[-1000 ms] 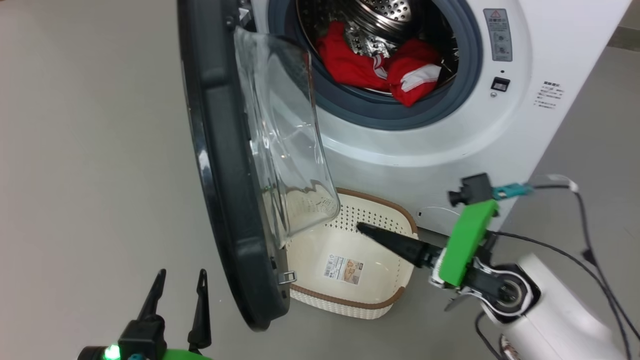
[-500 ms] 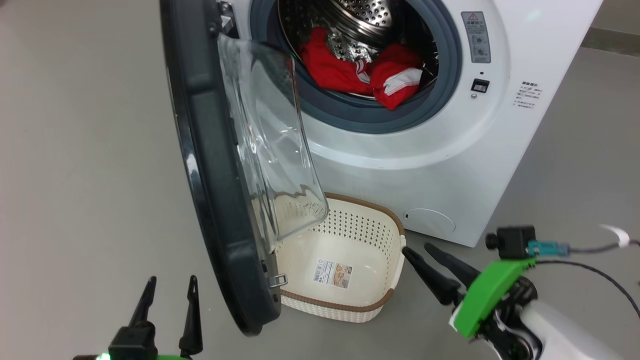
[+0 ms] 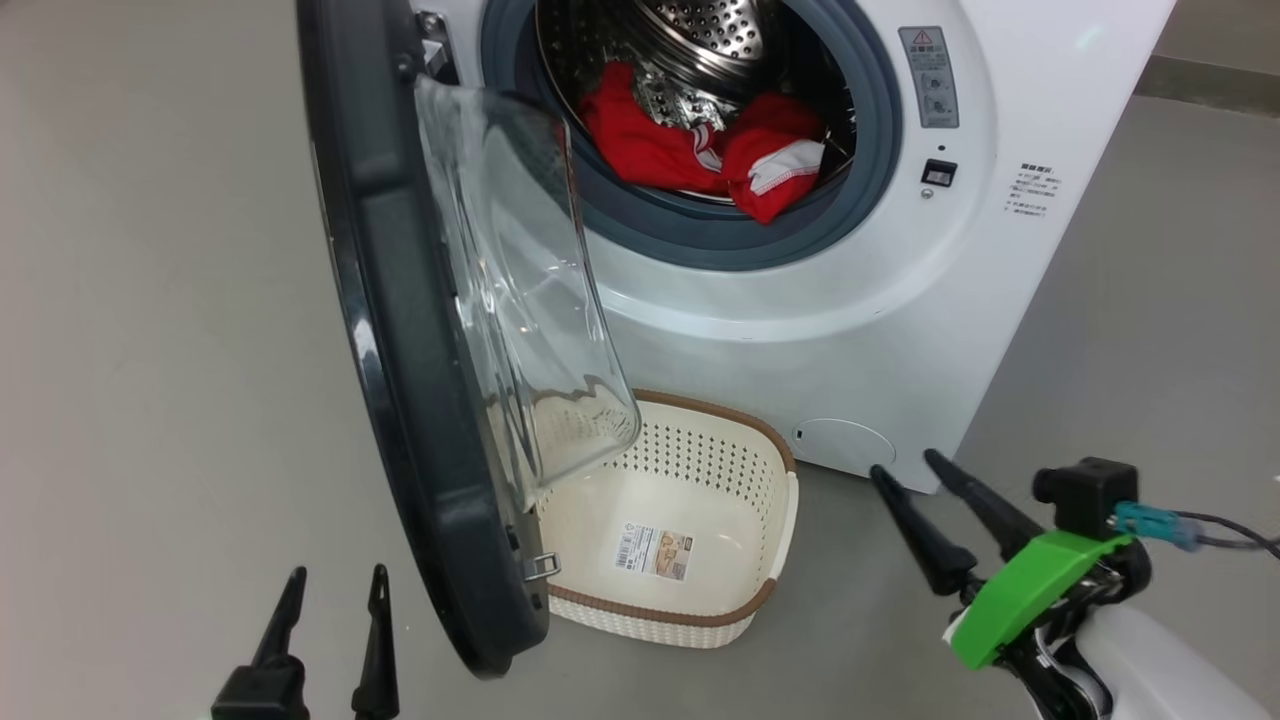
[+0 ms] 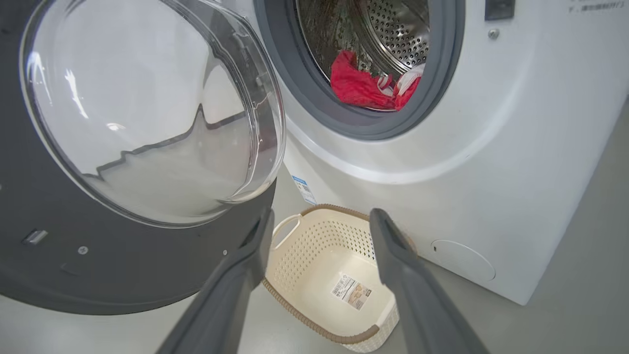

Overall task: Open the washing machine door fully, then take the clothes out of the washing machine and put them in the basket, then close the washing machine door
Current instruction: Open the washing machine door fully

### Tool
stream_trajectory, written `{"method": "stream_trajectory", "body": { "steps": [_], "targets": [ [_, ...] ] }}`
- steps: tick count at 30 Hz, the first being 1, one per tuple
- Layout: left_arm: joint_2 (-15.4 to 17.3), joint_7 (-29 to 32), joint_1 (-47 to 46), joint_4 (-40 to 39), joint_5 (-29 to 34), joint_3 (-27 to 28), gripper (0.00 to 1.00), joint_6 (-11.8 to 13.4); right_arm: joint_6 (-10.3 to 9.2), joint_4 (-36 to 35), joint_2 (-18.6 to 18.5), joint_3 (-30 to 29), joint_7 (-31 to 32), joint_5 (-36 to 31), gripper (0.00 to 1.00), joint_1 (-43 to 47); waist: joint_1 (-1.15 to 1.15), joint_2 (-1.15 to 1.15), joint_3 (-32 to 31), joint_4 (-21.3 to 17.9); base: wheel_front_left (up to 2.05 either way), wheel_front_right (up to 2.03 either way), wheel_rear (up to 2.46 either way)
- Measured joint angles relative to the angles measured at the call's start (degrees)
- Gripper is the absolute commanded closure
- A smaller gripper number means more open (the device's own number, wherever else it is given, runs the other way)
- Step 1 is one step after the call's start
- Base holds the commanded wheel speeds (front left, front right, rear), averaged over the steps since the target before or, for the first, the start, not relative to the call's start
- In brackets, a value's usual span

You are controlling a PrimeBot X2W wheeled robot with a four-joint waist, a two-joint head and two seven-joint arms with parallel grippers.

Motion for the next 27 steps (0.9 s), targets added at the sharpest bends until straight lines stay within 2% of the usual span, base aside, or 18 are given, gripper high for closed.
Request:
{"method": "stream_trajectory", "body": {
  "steps": [6,10,13,16,27],
  "targets": [
    [0.0,0.0,0.0,0.0,0.0,0.2,0.00,0.0,0.00,-5.9,4.3,-14.9,-0.1,-12.9,0.00,8.4,0.00,0.00,-0.4,-0.3,0.00,0.00,0.00],
    [0.0,0.0,0.0,-0.1,0.0,0.2,0.00,0.0,0.00,-10.6,6.4,-21.2,0.0,-21.1,0.00,12.4,0.00,0.00,-0.6,-0.2,0.00,0.00,0.00],
    [0.0,0.0,0.0,-0.3,0.4,0.1,0.00,0.0,0.00,-12.4,8.4,-25.6,0.0,-24.0,0.00,14.7,0.00,0.00,-0.4,-0.1,0.00,0.00,0.00],
    [0.0,0.0,0.0,-0.4,0.4,0.0,0.00,0.0,0.01,-13.3,9.9,-28.2,-0.1,-26.2,0.00,16.7,0.00,0.00,-0.3,0.0,0.00,0.00,0.00],
    [0.0,0.0,0.0,-0.4,-0.5,-1.0,0.00,0.2,0.00,-12.5,11.5,-29.0,-0.1,-28.4,0.00,19.0,0.00,0.00,0.0,0.0,0.00,0.00,0.00]
  ]
}}
